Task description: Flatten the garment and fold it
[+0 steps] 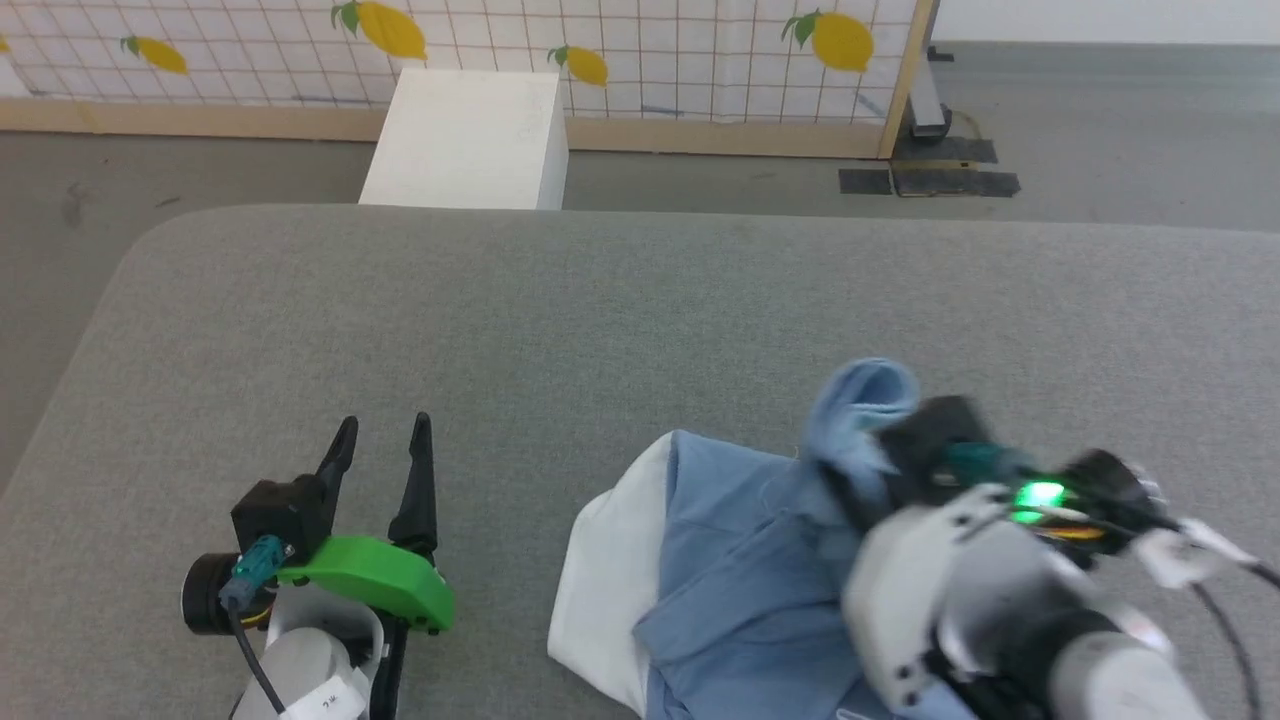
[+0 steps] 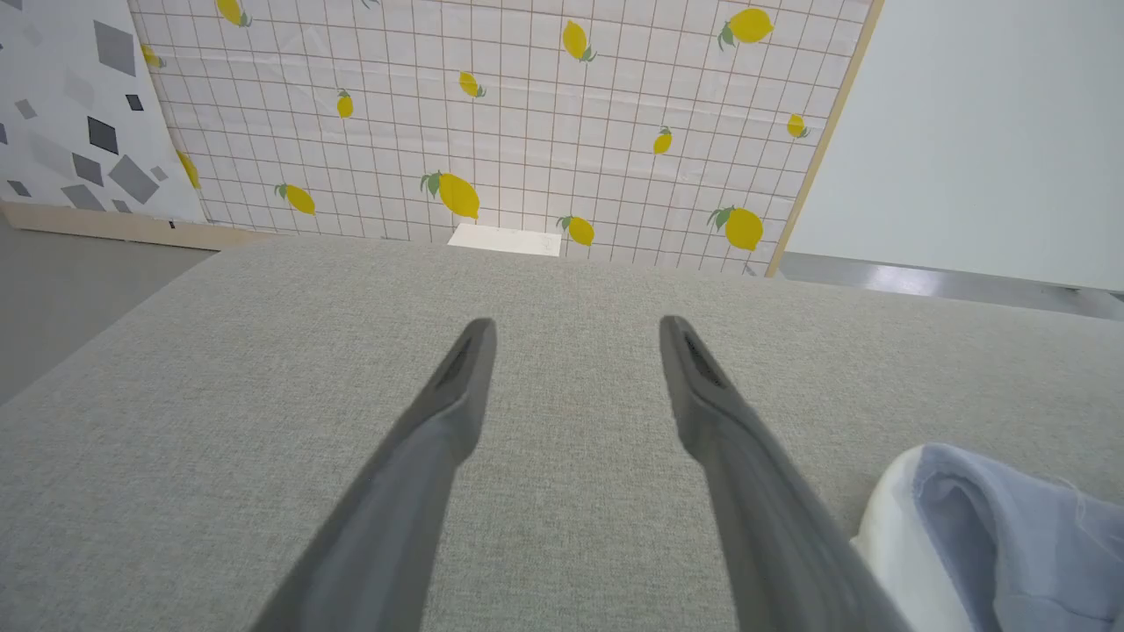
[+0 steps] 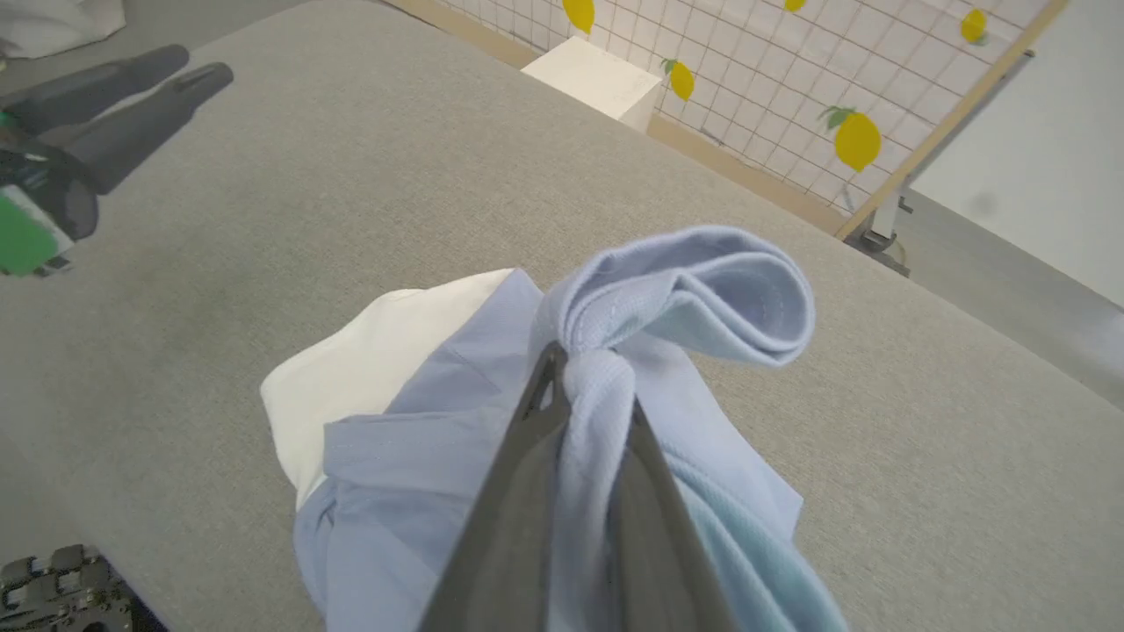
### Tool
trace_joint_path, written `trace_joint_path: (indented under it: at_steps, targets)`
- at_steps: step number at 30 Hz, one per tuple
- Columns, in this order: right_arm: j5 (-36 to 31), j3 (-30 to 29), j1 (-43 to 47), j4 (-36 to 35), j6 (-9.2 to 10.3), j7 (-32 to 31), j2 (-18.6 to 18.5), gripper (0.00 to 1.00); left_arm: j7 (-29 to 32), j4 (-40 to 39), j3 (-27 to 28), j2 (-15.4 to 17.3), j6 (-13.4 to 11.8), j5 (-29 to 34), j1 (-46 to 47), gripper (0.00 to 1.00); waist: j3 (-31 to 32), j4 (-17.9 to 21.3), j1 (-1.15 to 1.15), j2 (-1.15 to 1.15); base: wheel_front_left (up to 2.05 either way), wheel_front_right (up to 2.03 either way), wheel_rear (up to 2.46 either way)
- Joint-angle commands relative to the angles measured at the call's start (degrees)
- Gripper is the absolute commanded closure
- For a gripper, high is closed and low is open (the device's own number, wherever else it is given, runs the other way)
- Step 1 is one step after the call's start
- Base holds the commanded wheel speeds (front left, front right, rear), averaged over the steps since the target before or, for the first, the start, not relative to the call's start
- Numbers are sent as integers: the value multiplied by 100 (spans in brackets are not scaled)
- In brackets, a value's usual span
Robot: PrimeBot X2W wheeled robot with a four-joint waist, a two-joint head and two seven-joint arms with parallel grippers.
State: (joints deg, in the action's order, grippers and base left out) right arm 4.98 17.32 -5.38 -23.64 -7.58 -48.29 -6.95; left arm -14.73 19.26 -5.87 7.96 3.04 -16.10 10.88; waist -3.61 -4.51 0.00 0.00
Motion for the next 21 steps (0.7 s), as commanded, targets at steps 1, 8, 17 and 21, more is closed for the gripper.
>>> trace_joint_path:
  at_steps: [1,8,17,21]
  targets:
    - [63,250,-229,223,9,84,36,100,-27,-16,7,19,28,25,93,0,-66,-81,0,0,0,0,0]
    - [234,1149,-962,1889,9,496,298,100,-27,-27,-35,-39,42,34,166,0,-234,-300,0,0,0,0,0]
    - [877,1484,-1535,3679,9,1146,403,0,-27,2,-47,-114,61,65,251,0,-382,-448,0,0,0,0,0]
    - [1483,1589,-1628,3672,9,1511,405,0,-27,9,3,-113,52,72,211,0,-355,-375,0,0,0,0,0]
